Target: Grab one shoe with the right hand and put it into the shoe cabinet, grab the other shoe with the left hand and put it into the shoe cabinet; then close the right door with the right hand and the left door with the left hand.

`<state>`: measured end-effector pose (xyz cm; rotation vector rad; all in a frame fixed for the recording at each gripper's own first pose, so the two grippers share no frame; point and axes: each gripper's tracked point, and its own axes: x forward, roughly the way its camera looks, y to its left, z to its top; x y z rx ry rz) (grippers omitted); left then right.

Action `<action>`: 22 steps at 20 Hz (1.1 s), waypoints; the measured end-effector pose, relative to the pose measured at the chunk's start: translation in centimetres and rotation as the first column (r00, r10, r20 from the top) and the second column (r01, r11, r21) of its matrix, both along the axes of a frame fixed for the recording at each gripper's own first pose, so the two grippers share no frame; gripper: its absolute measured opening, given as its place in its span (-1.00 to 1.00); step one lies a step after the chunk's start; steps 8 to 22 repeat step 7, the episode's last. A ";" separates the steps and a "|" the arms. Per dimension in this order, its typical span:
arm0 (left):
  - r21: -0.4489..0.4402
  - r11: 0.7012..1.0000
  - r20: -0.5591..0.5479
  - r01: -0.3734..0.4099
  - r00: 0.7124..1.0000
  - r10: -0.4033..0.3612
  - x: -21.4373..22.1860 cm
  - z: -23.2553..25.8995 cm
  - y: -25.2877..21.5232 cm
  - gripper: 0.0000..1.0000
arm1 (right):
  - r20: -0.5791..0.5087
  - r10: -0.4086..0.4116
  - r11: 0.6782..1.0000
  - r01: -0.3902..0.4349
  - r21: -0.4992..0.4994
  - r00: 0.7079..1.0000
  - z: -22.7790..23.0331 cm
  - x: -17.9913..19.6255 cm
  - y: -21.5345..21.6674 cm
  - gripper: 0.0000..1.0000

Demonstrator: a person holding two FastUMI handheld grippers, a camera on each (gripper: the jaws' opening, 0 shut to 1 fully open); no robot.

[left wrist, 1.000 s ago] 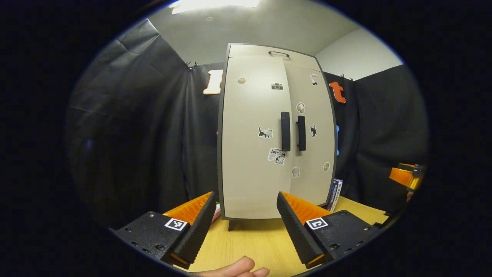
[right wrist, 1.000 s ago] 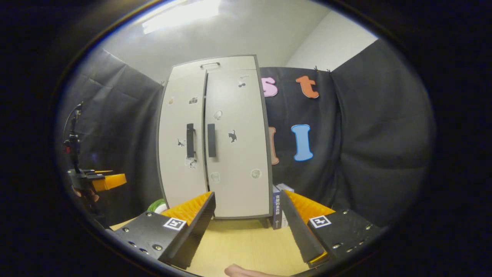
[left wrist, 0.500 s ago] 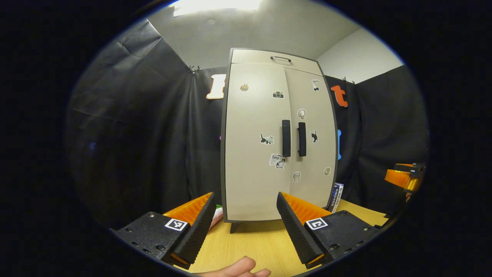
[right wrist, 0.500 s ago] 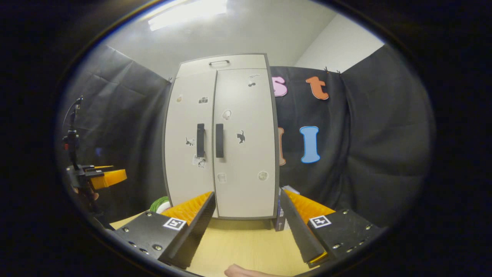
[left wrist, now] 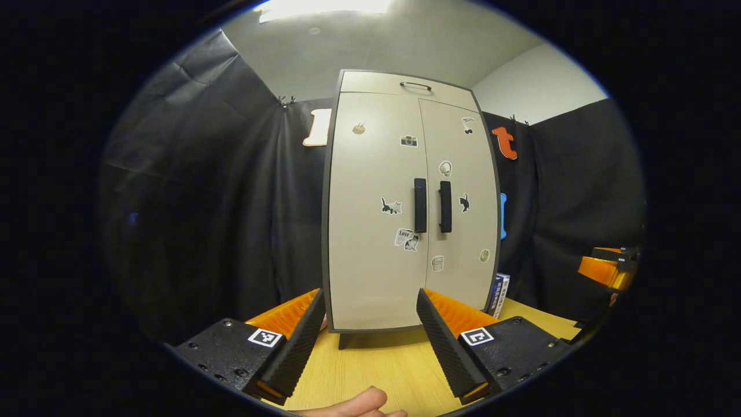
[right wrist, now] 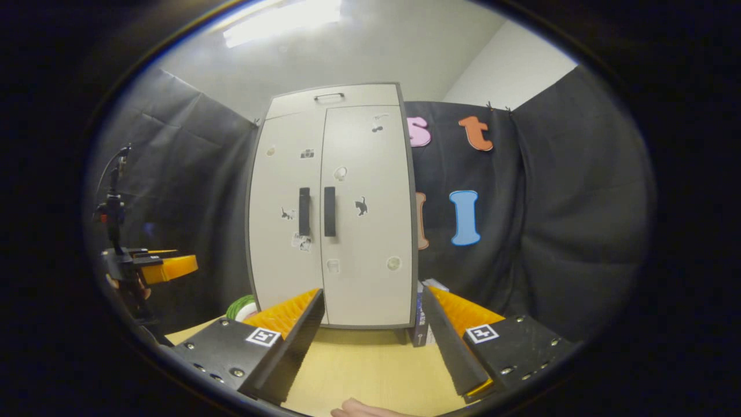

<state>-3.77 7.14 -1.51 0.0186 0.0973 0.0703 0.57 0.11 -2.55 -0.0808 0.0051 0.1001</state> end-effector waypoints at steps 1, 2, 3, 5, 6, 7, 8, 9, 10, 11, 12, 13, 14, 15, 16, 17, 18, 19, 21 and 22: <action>-0.005 1.000 0.004 0.005 1.000 -0.005 0.0 0.1 -0.2 0.92 | -0.001 -0.001 1.000 0.001 -0.003 1.000 -0.1 -0.1 -0.1 0.96; -0.007 1.000 0.007 0.008 1.000 -0.008 -0.1 0.0 -0.3 0.92 | 0.000 -0.004 1.000 0.004 -0.006 1.000 -0.1 -0.1 -0.2 1.00; -0.008 1.000 0.010 0.009 1.000 -0.008 -0.1 0.0 -0.4 0.92 | 0.002 -0.008 1.000 0.008 -0.006 1.000 -0.2 -0.1 -0.2 1.00; -0.005 1.000 0.022 0.009 1.000 -0.009 -0.1 0.1 -0.4 0.92 | 0.012 -0.010 1.000 0.010 -0.002 1.000 -0.4 0.0 -0.1 1.00; -0.002 1.000 0.026 0.010 1.000 -0.010 0.0 -0.1 -0.6 0.92 | 0.016 -0.004 1.000 0.004 -0.001 1.000 -0.6 0.0 0.1 1.00; 0.002 1.000 0.027 0.012 1.000 -0.012 0.2 -0.3 -0.7 0.92 | 0.017 -0.001 1.000 0.001 0.000 1.000 -0.8 0.1 0.3 1.00; 0.002 1.000 0.027 0.012 1.000 -0.012 0.2 -0.3 -0.7 0.92 | 0.017 -0.001 1.000 0.001 0.000 1.000 -0.8 0.1 0.3 1.00; 0.002 1.000 0.027 0.012 1.000 -0.012 0.2 -0.3 -0.7 0.92 | 0.017 -0.001 1.000 0.001 0.000 1.000 -0.8 0.1 0.3 1.00; 0.002 1.000 0.027 0.012 1.000 -0.012 0.2 -0.3 -0.7 0.92 | 0.017 -0.001 1.000 0.001 0.000 1.000 -0.8 0.1 0.3 1.00; 0.002 1.000 0.027 0.012 1.000 -0.012 0.2 -0.3 -0.7 0.92 | 0.017 -0.001 1.000 0.001 0.000 1.000 -0.8 0.1 0.3 1.00; 0.002 1.000 0.027 0.012 1.000 -0.012 0.2 -0.3 -0.7 0.92 | 0.017 -0.001 1.000 0.001 0.000 1.000 -0.8 0.1 0.3 1.00; 0.002 1.000 0.027 0.012 1.000 -0.012 0.2 -0.3 -0.7 0.92 | 0.017 -0.001 1.000 0.001 0.000 1.000 -0.8 0.1 0.3 1.00; 0.002 1.000 0.027 0.012 1.000 -0.012 0.2 -0.3 -0.7 0.92 | 0.017 -0.001 1.000 0.001 0.000 1.000 -0.8 0.1 0.3 1.00; 0.002 1.000 0.027 0.012 1.000 -0.012 0.2 -0.3 -0.7 0.92 | 0.017 -0.001 1.000 0.001 0.000 1.000 -0.8 0.1 0.3 1.00; 0.002 1.000 0.027 0.012 1.000 -0.012 0.2 -0.3 -0.7 0.92 | 0.017 -0.001 1.000 0.001 0.000 1.000 -0.8 0.1 0.3 1.00; 0.002 1.000 0.027 0.012 1.000 -0.012 0.2 -0.3 -0.7 0.92 | 0.017 -0.001 1.000 0.001 0.000 1.000 -0.8 0.1 0.3 1.00; 0.002 1.000 0.027 0.012 1.000 -0.012 0.2 -0.3 -0.7 0.92 | 0.017 -0.001 1.000 0.001 0.000 1.000 -0.8 0.1 0.3 1.00; 0.002 1.000 0.027 0.012 1.000 -0.012 0.2 -0.3 -0.7 0.92 | 0.017 -0.001 1.000 0.001 0.000 1.000 -0.8 0.1 0.3 1.00; 0.002 1.000 0.027 0.012 1.000 -0.012 0.2 -0.3 -0.7 0.92 | 0.017 -0.001 1.000 0.001 0.000 1.000 -0.8 0.1 0.3 1.00; 0.002 1.000 0.027 0.012 1.000 -0.012 0.2 -0.3 -0.7 0.92 | 0.017 -0.001 1.000 0.001 0.000 1.000 -0.8 0.1 0.3 1.00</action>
